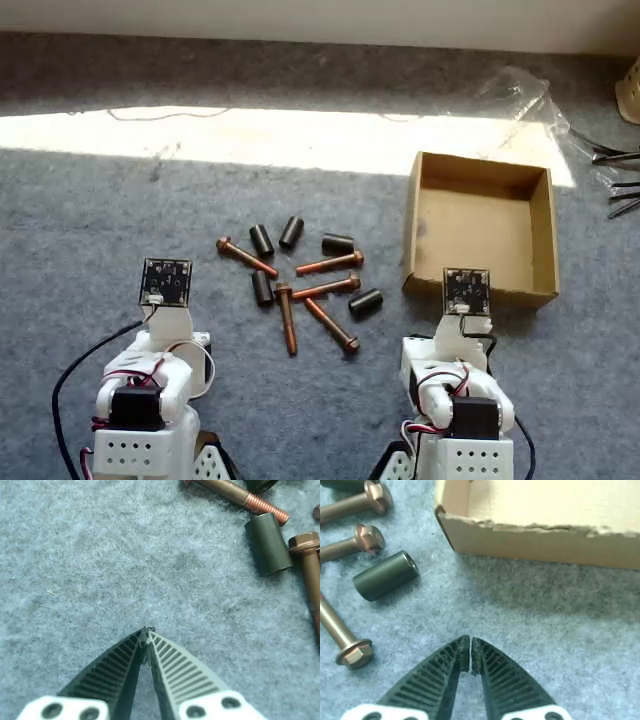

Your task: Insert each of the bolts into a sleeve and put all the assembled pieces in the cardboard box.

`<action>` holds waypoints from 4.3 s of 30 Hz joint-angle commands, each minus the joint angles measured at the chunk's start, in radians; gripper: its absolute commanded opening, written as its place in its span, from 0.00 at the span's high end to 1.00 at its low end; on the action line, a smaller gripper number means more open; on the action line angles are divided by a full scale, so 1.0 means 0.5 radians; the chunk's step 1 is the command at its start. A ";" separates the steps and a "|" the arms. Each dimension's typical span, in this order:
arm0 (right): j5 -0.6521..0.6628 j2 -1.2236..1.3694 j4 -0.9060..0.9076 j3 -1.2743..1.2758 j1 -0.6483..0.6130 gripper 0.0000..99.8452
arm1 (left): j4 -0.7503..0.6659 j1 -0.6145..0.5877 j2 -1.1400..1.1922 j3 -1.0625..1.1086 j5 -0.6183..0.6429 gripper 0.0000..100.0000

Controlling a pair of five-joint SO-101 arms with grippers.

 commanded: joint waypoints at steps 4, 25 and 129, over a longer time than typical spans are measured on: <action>0.021 -0.017 0.005 0.278 -0.008 0.99 | 0.009 0.026 -0.023 0.044 -0.012 1.00; 0.021 -0.017 0.005 0.278 -0.008 0.99 | 0.009 0.026 -0.023 0.044 -0.012 1.00; 1.142 1.312 0.345 -1.806 0.072 0.99 | -0.052 -0.453 0.554 -1.382 -0.924 1.00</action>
